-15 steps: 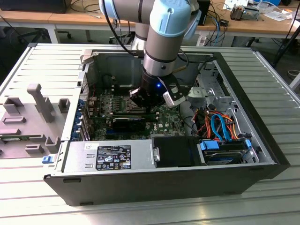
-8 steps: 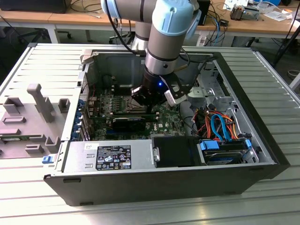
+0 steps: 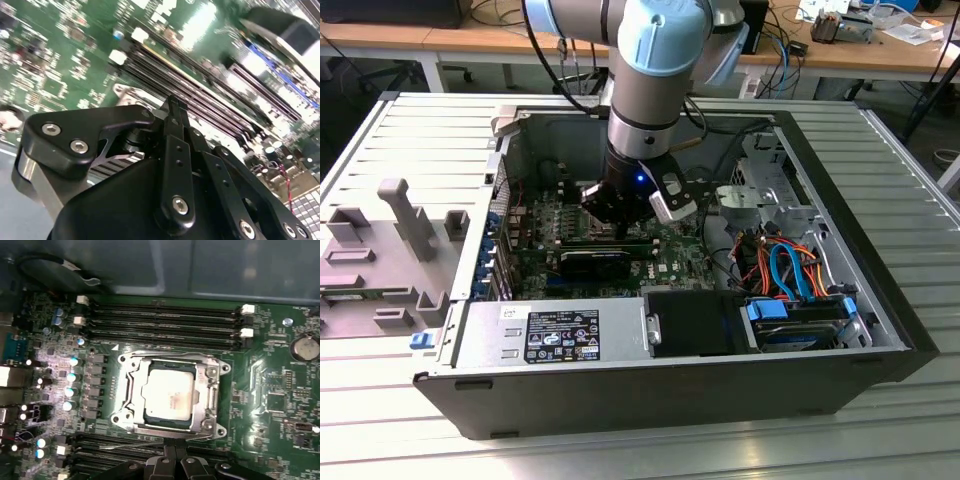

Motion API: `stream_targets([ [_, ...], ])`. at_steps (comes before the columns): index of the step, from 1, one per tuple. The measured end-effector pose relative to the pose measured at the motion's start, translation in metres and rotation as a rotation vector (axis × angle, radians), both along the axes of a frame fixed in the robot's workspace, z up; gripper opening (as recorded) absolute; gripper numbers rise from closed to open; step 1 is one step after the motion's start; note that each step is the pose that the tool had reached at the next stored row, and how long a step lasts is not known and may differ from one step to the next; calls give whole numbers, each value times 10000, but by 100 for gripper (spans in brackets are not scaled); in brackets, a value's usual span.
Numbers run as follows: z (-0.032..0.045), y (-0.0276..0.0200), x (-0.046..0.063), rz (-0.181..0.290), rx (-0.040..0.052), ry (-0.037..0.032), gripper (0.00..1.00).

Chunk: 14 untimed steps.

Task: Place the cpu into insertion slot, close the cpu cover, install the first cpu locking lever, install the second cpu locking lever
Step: 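Install the second cpu locking lever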

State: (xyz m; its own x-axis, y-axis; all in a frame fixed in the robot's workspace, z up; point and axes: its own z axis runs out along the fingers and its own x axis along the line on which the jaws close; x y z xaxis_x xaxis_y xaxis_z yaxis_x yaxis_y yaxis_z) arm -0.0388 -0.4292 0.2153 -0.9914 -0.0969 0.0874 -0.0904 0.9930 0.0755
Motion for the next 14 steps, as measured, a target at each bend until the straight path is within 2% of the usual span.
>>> stream_targets([
  [2, -3, -2, -93, 0, 0, -12, 11],
  [7, -13, -13, -233, 0, 2, -28, 11],
  [14, -54, -14, -329, 70, 2, -28, 11],
])
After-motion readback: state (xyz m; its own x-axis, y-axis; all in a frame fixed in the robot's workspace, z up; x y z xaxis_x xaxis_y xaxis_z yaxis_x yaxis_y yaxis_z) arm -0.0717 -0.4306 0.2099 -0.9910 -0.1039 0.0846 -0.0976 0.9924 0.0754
